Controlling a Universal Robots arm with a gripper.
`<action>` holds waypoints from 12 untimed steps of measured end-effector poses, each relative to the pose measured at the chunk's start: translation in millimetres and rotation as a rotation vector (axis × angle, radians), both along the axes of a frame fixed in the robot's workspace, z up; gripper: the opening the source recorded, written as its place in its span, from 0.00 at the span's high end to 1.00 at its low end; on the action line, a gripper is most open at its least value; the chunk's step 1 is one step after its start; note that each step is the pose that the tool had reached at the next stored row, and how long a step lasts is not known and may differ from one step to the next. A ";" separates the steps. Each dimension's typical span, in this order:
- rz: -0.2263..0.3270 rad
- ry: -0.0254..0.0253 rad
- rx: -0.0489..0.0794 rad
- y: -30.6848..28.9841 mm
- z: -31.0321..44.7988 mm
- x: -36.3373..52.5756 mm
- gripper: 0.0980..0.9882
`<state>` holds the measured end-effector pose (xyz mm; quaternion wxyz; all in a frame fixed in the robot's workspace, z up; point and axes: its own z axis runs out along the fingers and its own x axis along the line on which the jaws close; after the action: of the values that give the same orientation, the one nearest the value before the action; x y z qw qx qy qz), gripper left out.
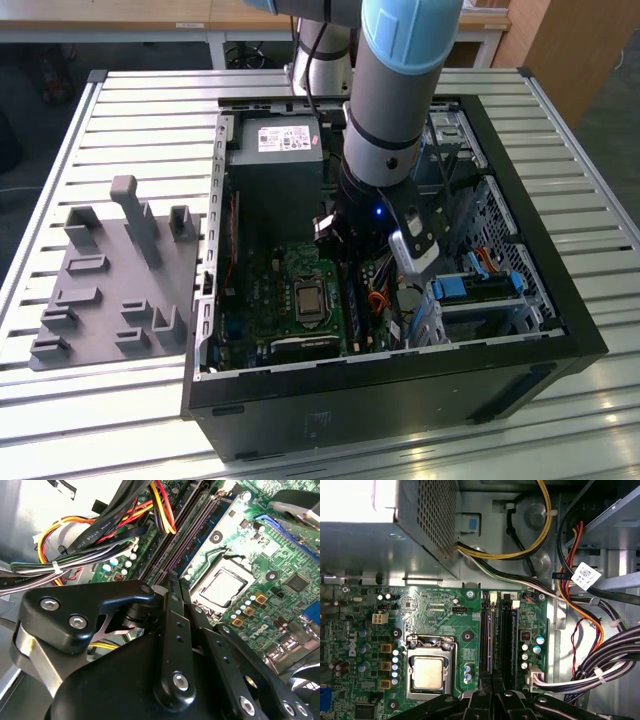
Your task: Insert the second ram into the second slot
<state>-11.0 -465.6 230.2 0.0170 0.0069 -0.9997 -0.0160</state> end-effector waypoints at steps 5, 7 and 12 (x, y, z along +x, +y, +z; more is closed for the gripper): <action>0.000 0.0003 0.000 1.1 -1.5 0.1 0.97; 0.000 0.0006 0.000 1.6 -2.1 0.1 0.97; 0.000 0.0017 0.000 2.5 -3.7 0.1 0.97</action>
<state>-11.0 -463.0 226.5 0.0178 0.0070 -0.9997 -0.0162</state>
